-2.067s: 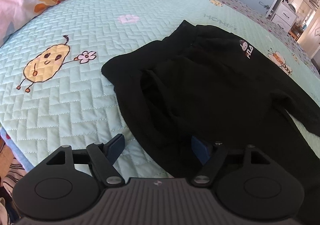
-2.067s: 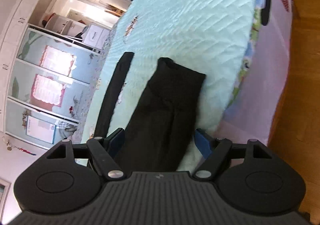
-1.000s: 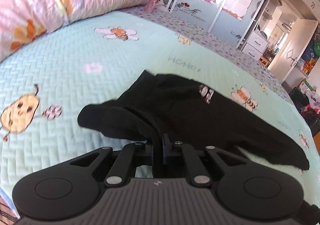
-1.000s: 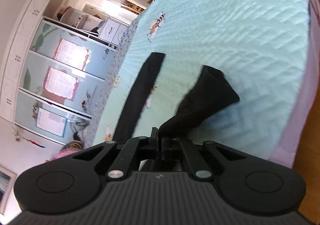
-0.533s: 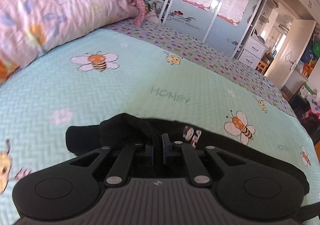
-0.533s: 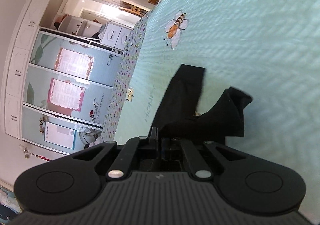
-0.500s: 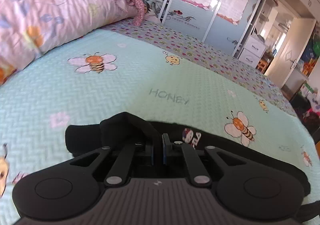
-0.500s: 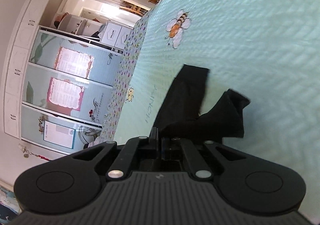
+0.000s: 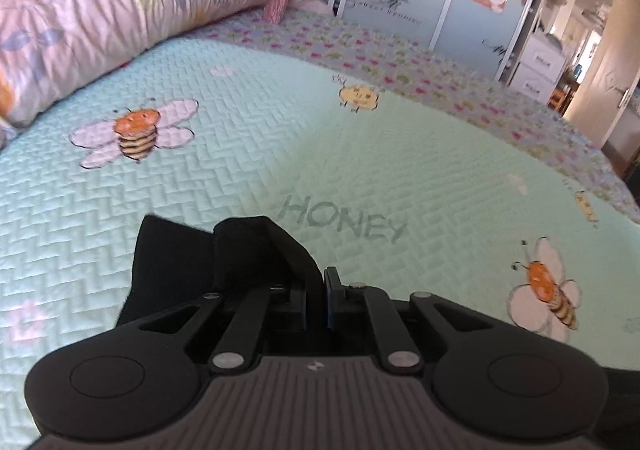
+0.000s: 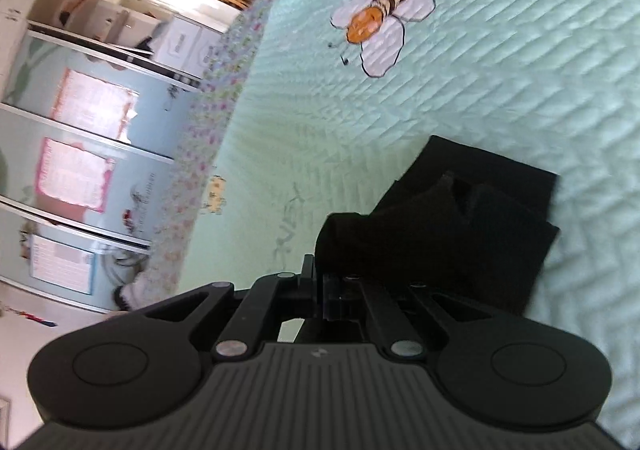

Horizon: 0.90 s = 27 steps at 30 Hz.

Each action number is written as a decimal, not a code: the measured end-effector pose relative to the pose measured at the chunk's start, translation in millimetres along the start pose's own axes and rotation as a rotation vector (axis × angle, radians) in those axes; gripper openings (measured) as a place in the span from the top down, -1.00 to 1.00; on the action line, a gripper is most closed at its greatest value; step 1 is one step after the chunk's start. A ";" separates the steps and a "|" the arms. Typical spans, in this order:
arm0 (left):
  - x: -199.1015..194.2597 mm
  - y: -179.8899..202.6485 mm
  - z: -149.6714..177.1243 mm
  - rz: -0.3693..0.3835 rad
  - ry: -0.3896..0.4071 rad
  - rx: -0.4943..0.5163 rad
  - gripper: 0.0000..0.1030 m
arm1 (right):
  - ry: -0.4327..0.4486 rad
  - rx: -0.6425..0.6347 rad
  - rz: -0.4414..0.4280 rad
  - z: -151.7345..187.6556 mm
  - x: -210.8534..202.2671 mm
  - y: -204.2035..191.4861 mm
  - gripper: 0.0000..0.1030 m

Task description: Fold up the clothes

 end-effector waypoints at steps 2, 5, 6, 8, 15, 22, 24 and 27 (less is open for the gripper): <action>16.6 1.0 4.2 -0.013 -0.034 0.003 0.74 | -0.008 0.019 0.043 -3.3 15.3 3.2 0.85; 34.5 2.0 9.3 -0.021 -0.083 0.021 0.55 | -0.034 0.091 0.080 -8.2 29.0 13.3 0.26; 37.3 1.7 9.2 -0.021 -0.090 0.022 0.49 | -0.050 0.101 0.062 -9.8 31.2 13.3 0.16; 40.3 -0.6 5.5 -0.015 -0.092 0.016 0.15 | -0.068 0.095 0.021 -15.9 31.9 10.8 0.02; 29.5 -10.5 -16.6 -0.016 -0.046 -0.034 -0.08 | -0.006 0.018 -0.093 -46.5 -2.7 1.4 -0.02; -17.3 -18.2 -21.0 -0.019 0.096 -0.074 -0.16 | -0.055 -0.200 -0.246 -4.2 -41.1 -8.8 -0.30; -31.4 -15.9 -14.0 -0.020 0.131 -0.062 -0.27 | -0.073 -0.254 -0.257 10.9 -41.3 -8.3 -0.31; -45.6 -4.3 10.8 0.012 0.119 0.019 -0.28 | -0.054 -0.308 -0.190 12.6 -33.1 4.2 -0.31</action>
Point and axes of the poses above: each gripper's, at about its wrist camera, not at the fingertips, and x roughly the way its jaws point, y to its right, z to its underside, the point moved 8 cm from there along x, roughly the way its jaws point, and after that the axes turned 5 degrees about y, right-handed, at the moved point
